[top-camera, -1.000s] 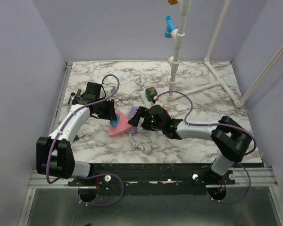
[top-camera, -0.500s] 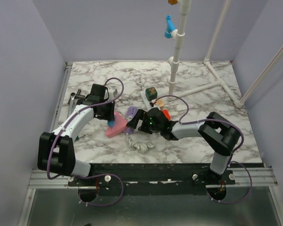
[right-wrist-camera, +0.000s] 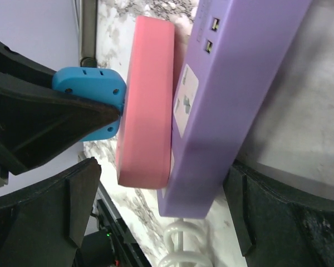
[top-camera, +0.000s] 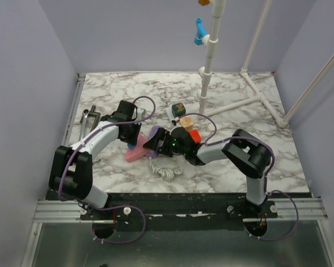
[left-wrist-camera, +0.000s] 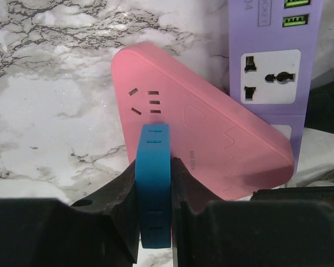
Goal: Pull the plug off the socket
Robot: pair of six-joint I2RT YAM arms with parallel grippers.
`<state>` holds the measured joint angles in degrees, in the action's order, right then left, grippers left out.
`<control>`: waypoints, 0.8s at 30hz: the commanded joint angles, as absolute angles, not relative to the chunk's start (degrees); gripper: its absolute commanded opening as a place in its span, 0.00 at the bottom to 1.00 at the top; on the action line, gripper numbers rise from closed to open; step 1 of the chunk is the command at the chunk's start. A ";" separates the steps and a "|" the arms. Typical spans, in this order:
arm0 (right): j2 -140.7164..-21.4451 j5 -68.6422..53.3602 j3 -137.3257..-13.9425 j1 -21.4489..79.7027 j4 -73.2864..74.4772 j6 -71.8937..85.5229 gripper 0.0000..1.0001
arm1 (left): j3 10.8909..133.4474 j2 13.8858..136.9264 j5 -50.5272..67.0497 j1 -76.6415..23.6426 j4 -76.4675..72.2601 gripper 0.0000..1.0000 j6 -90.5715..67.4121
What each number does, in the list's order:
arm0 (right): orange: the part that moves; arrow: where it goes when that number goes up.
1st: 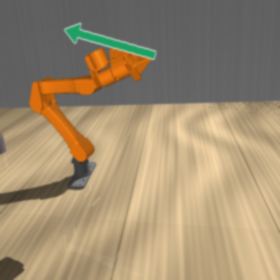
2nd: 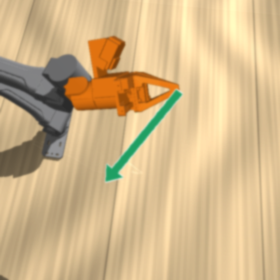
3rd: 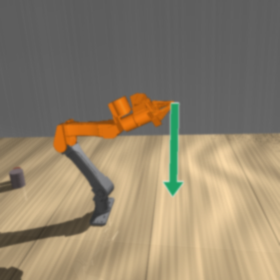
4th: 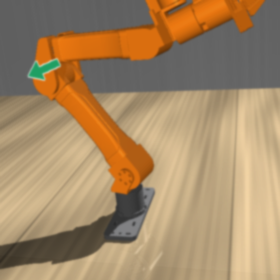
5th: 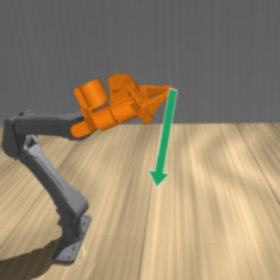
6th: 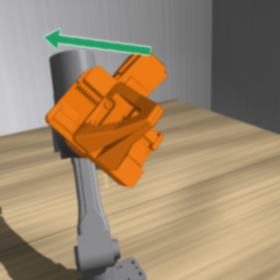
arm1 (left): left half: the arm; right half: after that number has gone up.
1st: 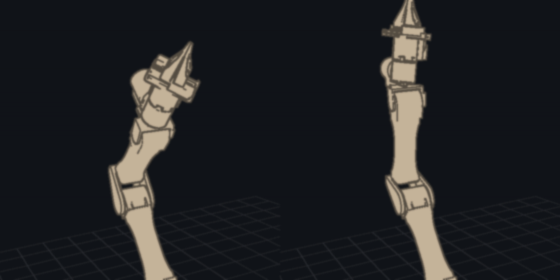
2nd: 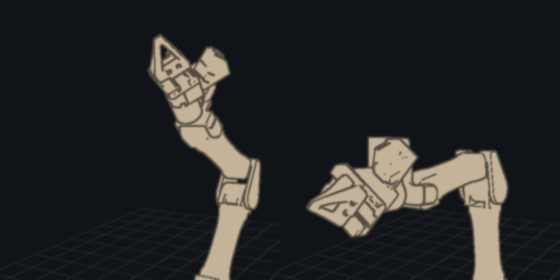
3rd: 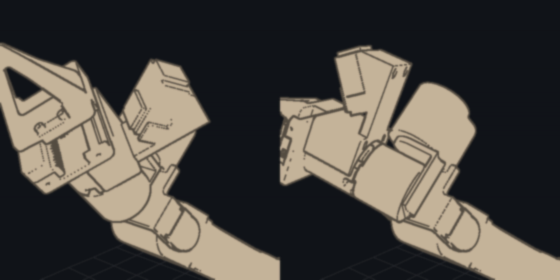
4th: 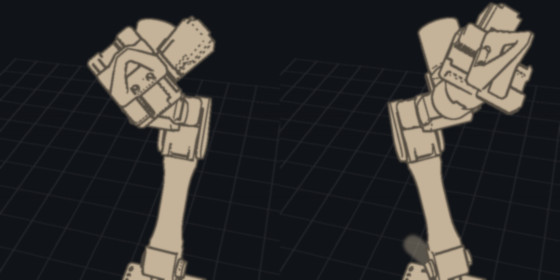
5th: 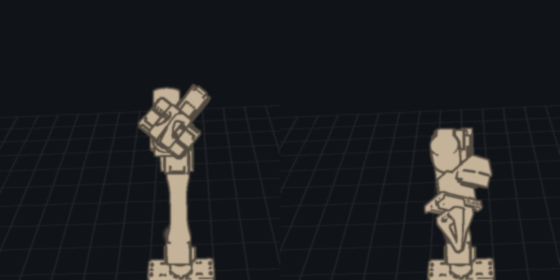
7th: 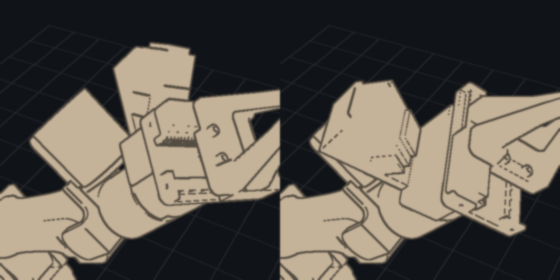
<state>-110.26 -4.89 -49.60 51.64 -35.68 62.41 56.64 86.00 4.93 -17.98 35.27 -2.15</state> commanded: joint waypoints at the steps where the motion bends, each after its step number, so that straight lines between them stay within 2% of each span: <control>1: -114.80 -7.71 -51.33 51.41 -39.81 64.28 1.00 | 58.04 85.17 9.44 -17.95 37.65 0.17 -1.84; 4: -116.97 -8.60 -51.35 51.41 -43.00 65.32 0.96 | 58.18 84.69 12.19 -17.84 37.75 0.07 -1.87; 6: -118.11 -8.87 -51.61 51.37 -44.42 66.03 0.86 | 58.56 84.51 13.44 -17.84 38.17 0.02 -1.77; 8: -118.78 -9.30 -52.16 51.43 -44.99 66.20 0.77 | 58.73 84.22 14.26 -17.77 38.45 0.00 -1.67; 11: -118.86 -9.58 -53.48 51.72 -44.53 64.83 0.71 | 59.00 84.11 15.97 -17.75 38.96 0.00 -1.76; 13: -118.21 -8.46 -54.35 52.01 -42.63 63.53 0.60 | 59.23 84.03 17.00 -17.75 39.10 0.00 -2.22; 15: -116.74 -7.18 -54.37 52.07 -40.70 62.58 0.42 | 59.86 83.95 18.28 -17.70 39.63 0.00 -2.52; 17: -114.02 -4.73 -53.84 52.12 -37.85 61.73 0.08 | 61.05 83.58 19.39 -17.37 40.73 0.00 -2.72; 18: -112.25 -3.00 -53.54 52.12 -36.00 61.22 0.01 | 62.22 83.45 20.14 -17.17 41.45 0.01 -2.89; 24: -101.08 6.55 -52.49 52.64 -27.38 54.83 0.01 | 69.68 81.50 23.25 -16.01 46.70 0.18 -2.61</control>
